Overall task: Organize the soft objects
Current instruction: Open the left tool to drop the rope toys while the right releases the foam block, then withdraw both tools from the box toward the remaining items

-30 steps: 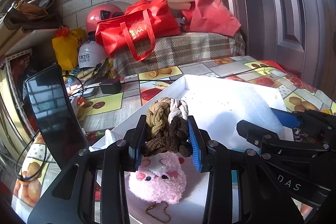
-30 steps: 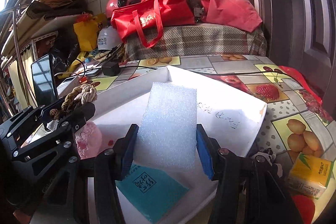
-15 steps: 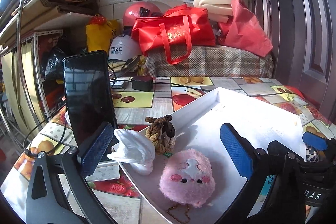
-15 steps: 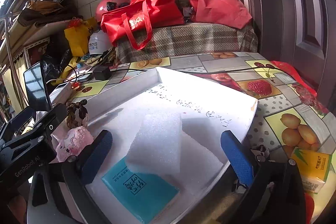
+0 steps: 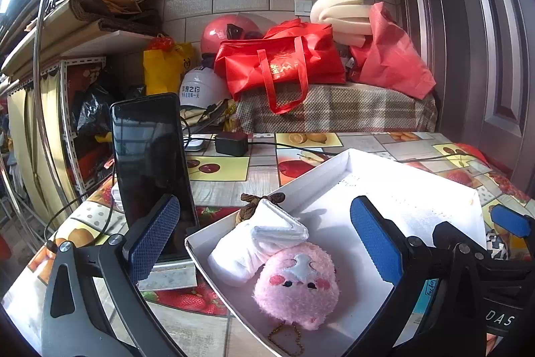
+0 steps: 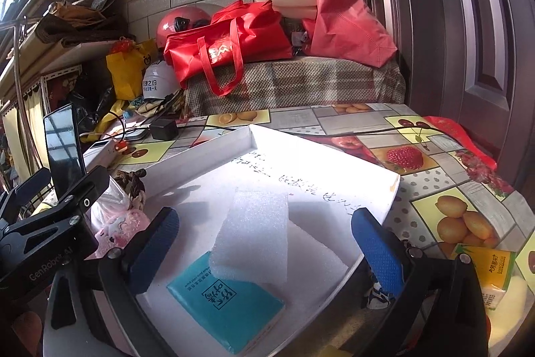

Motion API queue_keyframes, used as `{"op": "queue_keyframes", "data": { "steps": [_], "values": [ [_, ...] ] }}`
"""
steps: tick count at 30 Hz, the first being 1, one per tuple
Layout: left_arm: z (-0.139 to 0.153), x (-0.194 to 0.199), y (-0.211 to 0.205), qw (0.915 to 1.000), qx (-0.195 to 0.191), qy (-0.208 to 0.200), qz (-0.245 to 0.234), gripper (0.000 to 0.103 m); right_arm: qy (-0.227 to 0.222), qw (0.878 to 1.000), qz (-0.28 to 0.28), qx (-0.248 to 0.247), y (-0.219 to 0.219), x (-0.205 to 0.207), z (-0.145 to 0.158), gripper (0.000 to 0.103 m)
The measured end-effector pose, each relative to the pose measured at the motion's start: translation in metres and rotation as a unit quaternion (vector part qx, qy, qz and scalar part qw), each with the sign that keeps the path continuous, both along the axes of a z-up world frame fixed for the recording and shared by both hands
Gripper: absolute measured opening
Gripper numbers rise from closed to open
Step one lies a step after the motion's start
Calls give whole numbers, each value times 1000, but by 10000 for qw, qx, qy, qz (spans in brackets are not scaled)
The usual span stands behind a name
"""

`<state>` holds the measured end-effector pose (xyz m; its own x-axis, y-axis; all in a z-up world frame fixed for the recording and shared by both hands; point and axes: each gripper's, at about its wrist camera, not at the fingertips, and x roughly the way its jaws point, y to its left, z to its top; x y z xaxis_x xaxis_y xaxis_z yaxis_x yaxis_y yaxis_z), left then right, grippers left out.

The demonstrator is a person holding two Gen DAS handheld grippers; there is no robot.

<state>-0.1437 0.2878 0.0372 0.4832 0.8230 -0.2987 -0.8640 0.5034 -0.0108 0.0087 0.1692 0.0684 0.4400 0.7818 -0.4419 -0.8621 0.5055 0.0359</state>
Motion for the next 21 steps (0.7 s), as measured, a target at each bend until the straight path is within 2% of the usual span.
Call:
{"op": "queue_keyframes", "data": {
  "steps": [12, 21],
  "values": [
    [-2, -10, -14, 10000, -4, -55, 50, 103, -243, 9996, 124, 82, -17, -22, 2, 103],
    [-2, -21, -33, 10000, -37, -46, -52, 103, -533, 9967, 605, 46, -42, -50, 3, 103]
  ]
}}
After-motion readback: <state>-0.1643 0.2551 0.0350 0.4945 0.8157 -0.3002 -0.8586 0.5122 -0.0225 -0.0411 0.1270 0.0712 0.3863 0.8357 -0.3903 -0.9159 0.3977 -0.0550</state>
